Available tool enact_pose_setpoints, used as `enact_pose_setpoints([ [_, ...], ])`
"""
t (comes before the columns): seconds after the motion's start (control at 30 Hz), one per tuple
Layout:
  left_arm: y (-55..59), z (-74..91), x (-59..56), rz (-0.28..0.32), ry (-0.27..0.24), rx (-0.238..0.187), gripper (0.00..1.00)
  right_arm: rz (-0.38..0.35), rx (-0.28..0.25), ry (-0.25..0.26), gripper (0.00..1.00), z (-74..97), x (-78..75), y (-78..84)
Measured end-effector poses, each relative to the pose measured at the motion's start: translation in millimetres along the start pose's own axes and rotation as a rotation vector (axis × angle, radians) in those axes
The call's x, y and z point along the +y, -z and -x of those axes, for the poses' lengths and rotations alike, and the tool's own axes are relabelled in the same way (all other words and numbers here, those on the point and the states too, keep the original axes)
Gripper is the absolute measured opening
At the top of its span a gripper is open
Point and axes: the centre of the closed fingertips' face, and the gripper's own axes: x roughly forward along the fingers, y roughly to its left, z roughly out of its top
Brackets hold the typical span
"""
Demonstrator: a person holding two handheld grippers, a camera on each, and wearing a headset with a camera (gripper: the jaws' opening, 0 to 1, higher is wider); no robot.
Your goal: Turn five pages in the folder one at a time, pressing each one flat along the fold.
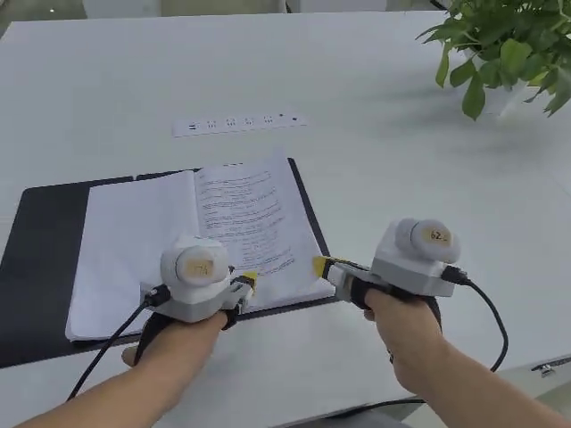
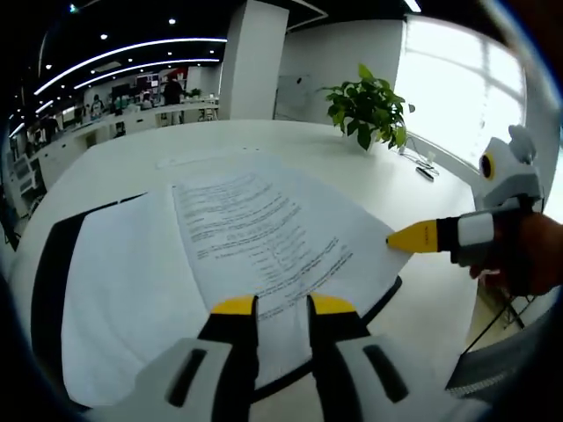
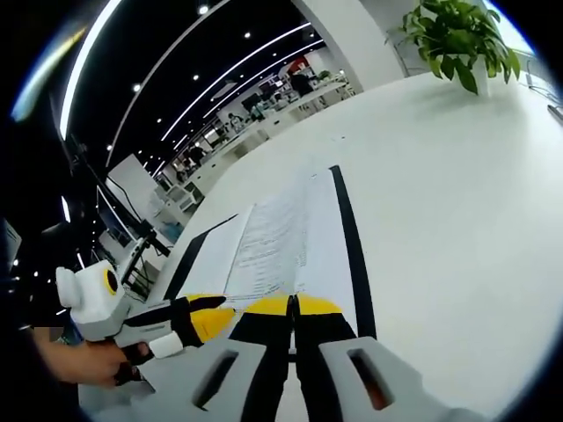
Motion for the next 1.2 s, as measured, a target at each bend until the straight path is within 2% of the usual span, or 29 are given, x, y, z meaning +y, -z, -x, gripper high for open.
enact_pose_setpoints([
  [0.13, -6.7, 20.4, 8.7, -0.035, -0.003, -0.026, 0.22, -0.001, -0.027, -0.014, 0.0, 4.5, 13.9, -7.1],
  [0.27, -14.6, 42.5, 17.9, -0.042, -0.011, -0.052, 0.22, 0.007, -0.043, -0.032, 0.0, 7.1, 29.7, -14.5],
  [0.4, -20.4, 61.7, 22.0, -0.066, -0.004, -0.076, 0.24, 0.0, -0.057, -0.057, 0.0, 8.7, 46.7, -20.6],
  [0.57, -23.9, 89.6, 29.8, -0.058, -0.009, -0.103, 0.26, -0.016, -0.078, -0.121, 0.0, 10.2, 84.0, -28.0],
  [0.73, -23.2, 115.8, 44.7, -0.077, -0.028, -0.122, 0.25, 0.0, -0.089, -0.187, 0.0, 6.7, 123.7, -31.1],
  [0.83, -22.2, 129.0, 55.4, -0.07, -0.043, -0.134, 0.26, 0.014, -0.079, -0.223, 0.0, -0.9, 146.7, -28.4],
  [0.97, -20.3, 148.2, 69.4, -0.059, -0.068, -0.149, 0.26, 0.035, -0.059, -0.258, 0.0, -11.2, 168.6, -22.3],
  [1.07, -17.2, 158.1, 79.0, -0.062, -0.086, -0.15, 0.26, 0.06, -0.032, -0.286, 0.0, -23.0, 190.0, -13.0],
  [1.2, -11.4, 172.3, 96.8, -0.052, -0.118, -0.15, 0.26, 0.104, 0.008, -0.298, 0.0, -38.2, 207.5, 1.0],
])
